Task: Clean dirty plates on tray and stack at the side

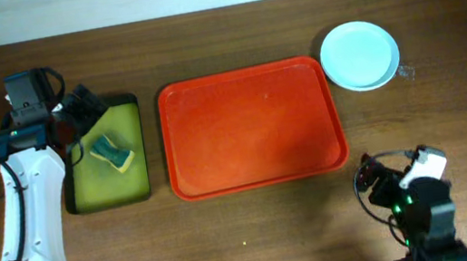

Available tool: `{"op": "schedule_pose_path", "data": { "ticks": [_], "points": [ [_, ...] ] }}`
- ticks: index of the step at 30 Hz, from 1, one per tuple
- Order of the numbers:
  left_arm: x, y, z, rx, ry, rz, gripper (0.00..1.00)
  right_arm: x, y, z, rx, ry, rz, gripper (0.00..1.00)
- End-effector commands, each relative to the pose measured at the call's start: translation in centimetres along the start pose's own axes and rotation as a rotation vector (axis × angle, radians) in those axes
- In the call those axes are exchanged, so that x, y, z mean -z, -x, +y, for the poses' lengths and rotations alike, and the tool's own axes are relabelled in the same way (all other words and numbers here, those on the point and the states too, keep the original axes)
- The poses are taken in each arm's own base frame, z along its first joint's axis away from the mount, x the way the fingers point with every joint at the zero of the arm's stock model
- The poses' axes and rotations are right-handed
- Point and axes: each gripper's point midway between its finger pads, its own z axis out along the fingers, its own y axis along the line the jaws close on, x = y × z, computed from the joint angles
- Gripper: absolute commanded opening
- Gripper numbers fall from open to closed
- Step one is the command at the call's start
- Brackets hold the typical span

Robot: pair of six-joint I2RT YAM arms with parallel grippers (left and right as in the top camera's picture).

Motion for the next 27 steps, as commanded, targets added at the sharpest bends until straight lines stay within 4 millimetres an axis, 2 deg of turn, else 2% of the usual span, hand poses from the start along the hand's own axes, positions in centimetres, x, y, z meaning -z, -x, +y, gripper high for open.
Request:
{"op": "schedule_pose_path", "data": {
  "ticks": [1, 4, 9, 18, 20, 22, 24, 27],
  "points": [
    [0.2, 0.4, -0.2, -0.007, -0.008, -0.011, 0.99, 1.4, 1.6, 0.3, -0.023, 0.064, -0.160, 0.99],
    [0.2, 0.4, -0.2, -0.007, -0.008, -0.011, 0.99, 2.4, 3.6, 0.2, -0.046, 0.068, -0.268, 0.99],
    [0.2, 0.4, -0.2, -0.007, -0.008, -0.011, 0.99, 2.4, 4.4, -0.5, -0.066, 0.043, -0.313, 0.99],
    [0.2, 0.4, -0.2, -0.007, -0.008, -0.011, 0.99, 1.1, 6.0, 0.9, -0.088, 0.161, -0.484, 0.99],
    [0.2, 0.4, -0.2, -0.007, -0.008, -0.011, 0.99, 1.2, 5.9, 1.0, -0.037, 0.157, -0.487, 0.99],
    [0.2, 0.4, -0.2, -0.007, -0.008, -0.011, 0.99, 1.1, 5.5, 1.8, 0.102, 0.171, -0.472, 0.99],
    [0.2, 0.4, -0.2, -0.007, -0.008, -0.011, 0.99, 0.6, 4.5, 1.8, 0.199, 0.161, -0.436, 0.99],
    [0.2, 0.4, -0.2, -0.007, -0.008, -0.011, 1.00, 0.6, 4.5, 1.9, 0.311, 0.142, -0.444, 0.99]
  ]
}}
